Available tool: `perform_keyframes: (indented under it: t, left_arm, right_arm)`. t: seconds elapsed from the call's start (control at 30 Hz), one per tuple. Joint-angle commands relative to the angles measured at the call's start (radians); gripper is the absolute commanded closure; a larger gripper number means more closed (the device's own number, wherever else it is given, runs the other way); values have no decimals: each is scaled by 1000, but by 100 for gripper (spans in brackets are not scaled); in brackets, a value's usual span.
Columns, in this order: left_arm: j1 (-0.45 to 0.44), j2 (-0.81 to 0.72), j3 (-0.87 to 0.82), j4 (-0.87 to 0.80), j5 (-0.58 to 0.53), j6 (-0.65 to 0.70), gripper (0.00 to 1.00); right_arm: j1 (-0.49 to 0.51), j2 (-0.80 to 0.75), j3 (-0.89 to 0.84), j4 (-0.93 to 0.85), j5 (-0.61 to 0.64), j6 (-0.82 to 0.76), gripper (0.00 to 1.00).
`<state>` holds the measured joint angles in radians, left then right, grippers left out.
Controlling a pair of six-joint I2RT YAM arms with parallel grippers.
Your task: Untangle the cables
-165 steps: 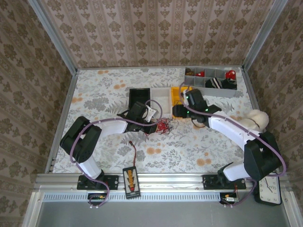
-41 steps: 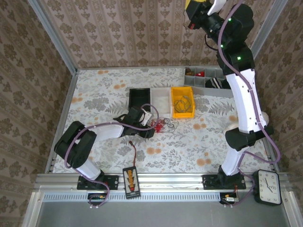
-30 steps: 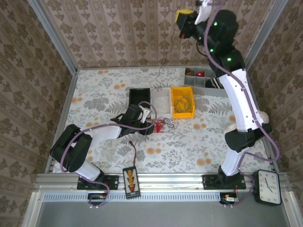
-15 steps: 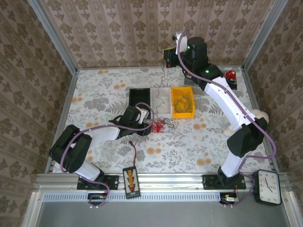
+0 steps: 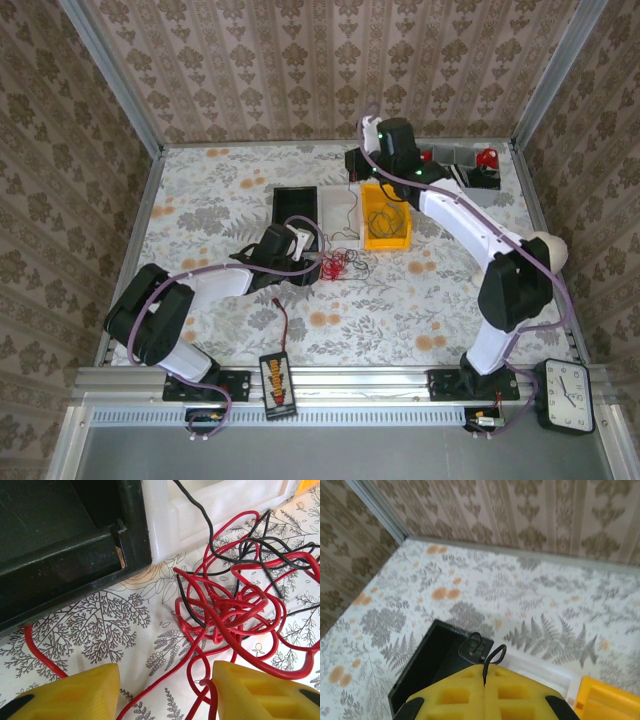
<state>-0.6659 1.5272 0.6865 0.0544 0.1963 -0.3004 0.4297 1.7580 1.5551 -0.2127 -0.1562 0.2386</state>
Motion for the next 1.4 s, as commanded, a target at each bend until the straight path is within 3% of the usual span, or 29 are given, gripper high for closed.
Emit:
perform_keyframes:
  t: [0.0,0.17,0.37,0.47,0.77,1.0,1.37]
  left_arm:
    - [9,-7,-1,5,0,-17,48]
    - [9,-8,8,-8,4,-11,48]
    - [14,-21,2,-19,2,-6,48]
    - [18,-20,1,-15,3,-6,48]
    - [19,2,-10,22,23,-19,49]
    - [19,1,-18,27,37,-24,51]
    - [21,-8,-27,20,31,-26,51]
  right_arm:
    - [26,58,-19,-28,16,24,100]
    - [38,146,8,-85,57,49,95]
    - [38,130,8,-91,105,72,53]
    - [38,91,-7,-92,119,77,45]
    - [100,-14,-193,-85,-19,67,51]
    - [189,40,-226,-166,-38,40,55]
    - [199,143,-237,-193,-42,33,66]
